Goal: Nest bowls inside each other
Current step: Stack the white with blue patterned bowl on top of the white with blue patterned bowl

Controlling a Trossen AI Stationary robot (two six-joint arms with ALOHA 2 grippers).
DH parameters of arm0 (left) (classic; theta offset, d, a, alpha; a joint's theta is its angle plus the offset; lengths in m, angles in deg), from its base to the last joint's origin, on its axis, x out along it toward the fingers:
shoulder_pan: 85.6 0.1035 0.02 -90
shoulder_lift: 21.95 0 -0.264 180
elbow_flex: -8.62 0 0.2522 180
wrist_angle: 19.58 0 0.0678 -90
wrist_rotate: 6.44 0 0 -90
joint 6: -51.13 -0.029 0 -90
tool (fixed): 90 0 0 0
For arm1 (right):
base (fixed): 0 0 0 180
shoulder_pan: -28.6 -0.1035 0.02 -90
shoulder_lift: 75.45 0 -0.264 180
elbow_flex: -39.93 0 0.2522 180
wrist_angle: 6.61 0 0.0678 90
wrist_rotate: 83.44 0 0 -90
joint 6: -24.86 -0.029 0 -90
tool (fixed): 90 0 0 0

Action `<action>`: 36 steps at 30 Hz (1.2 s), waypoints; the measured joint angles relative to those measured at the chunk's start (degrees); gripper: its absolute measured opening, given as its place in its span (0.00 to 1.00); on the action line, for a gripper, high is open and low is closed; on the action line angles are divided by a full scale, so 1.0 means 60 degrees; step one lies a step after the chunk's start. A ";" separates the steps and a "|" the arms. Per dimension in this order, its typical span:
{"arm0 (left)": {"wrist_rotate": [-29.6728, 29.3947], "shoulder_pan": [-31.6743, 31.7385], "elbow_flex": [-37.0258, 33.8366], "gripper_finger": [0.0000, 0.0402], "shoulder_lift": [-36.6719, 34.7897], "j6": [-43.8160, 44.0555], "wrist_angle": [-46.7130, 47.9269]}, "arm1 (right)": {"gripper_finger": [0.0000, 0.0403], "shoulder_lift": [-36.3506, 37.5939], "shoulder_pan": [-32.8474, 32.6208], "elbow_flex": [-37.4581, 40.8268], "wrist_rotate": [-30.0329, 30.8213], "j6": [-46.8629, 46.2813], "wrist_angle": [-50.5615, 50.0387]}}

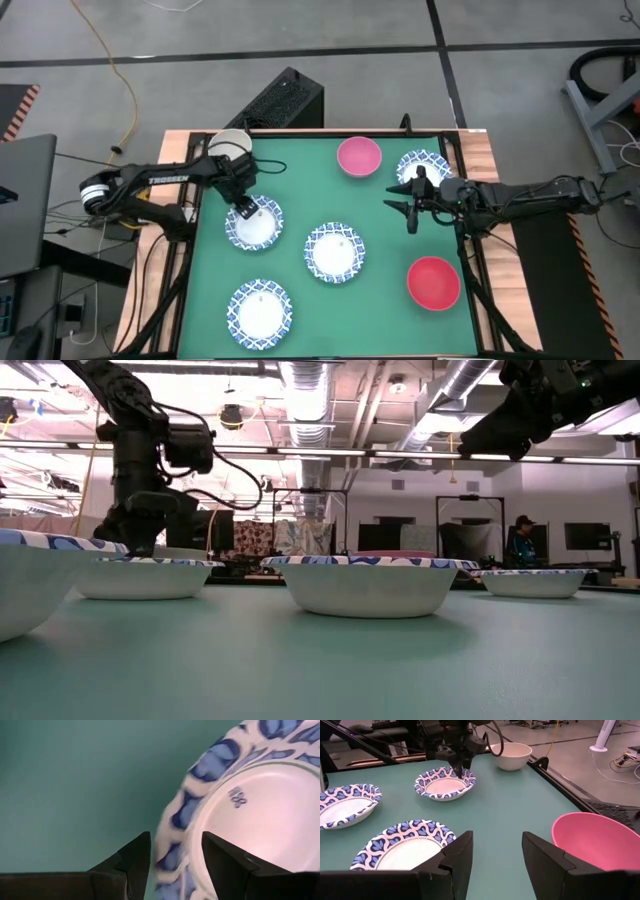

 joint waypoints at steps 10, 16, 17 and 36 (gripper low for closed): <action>0.1170 0.0000 0.0000 0.29 0.1004 -0.0121 -0.0291 | 0.48 -0.0004 0.0000 -0.0003 -0.0003 -0.0007 -0.0120; 0.1418 0.0000 0.0018 0.03 0.1006 -0.0274 -0.0310 | 0.48 -0.0004 0.0000 0.0000 -0.0004 -0.0011 -0.0117; 0.1433 0.0000 0.0015 0.02 0.0963 -0.0271 -0.0321 | 0.48 -0.0004 0.0000 0.0000 -0.0004 -0.0011 -0.0117; 0.1596 -0.0838 -0.0004 0.00 -0.2108 0.2598 -0.1424 | 0.48 0.0000 0.0000 0.0000 0.0000 -0.0251 -0.0121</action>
